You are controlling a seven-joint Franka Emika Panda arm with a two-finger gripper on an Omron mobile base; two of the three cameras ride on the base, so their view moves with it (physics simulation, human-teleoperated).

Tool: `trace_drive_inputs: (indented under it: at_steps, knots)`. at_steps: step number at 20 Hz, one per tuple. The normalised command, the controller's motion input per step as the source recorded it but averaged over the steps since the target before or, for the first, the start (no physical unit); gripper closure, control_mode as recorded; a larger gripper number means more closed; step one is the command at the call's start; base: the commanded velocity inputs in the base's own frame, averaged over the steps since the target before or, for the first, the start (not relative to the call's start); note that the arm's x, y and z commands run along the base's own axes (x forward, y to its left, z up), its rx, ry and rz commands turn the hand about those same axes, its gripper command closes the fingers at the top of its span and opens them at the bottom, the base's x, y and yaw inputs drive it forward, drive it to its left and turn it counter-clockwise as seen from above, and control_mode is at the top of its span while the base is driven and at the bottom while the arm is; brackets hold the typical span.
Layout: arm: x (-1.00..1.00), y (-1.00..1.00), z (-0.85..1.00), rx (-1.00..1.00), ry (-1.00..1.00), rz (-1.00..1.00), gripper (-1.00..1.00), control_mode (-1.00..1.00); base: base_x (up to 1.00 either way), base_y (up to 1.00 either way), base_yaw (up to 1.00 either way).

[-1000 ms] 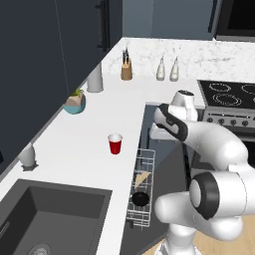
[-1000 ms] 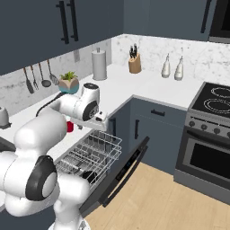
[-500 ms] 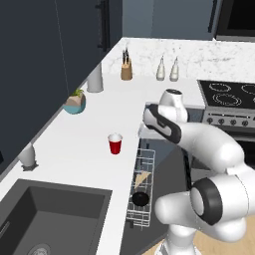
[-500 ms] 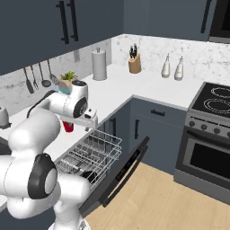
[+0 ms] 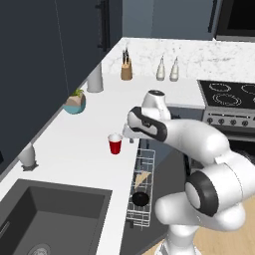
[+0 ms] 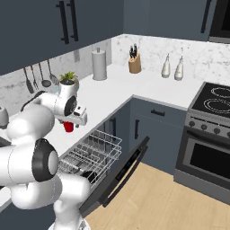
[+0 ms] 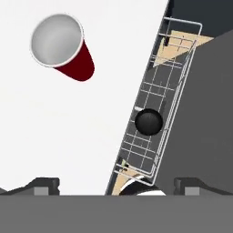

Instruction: Pick up the cup and bowl from the counter, place them in the dishwasher, and close the dishwasher door.

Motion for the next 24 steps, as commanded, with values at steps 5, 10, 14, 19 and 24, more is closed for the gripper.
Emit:
trace_drive_inputs:
  at_steps: [5,10,14,19,24]
  knots:
    - [0.41,0.3,0.03,0.0,0.0,0.0,-1.0,-1.0,0.0,0.0,0.0]
    - [0.4,0.26,0.0,0.06,0.04,0.0,-1.0,-1.0,0.0,0.0,0.0]
    - [0.39,0.25,0.0,0.06,0.0,0.0,-1.0,-1.0,0.0,0.0,0.0]
    - [0.35,0.02,0.0,0.01,0.0,0.0,-1.0,-1.0,0.0,0.0,0.0]
    - [0.31,0.0,-0.13,0.0,0.0,0.0,-1.0,-1.0,0.0,0.0,0.0]
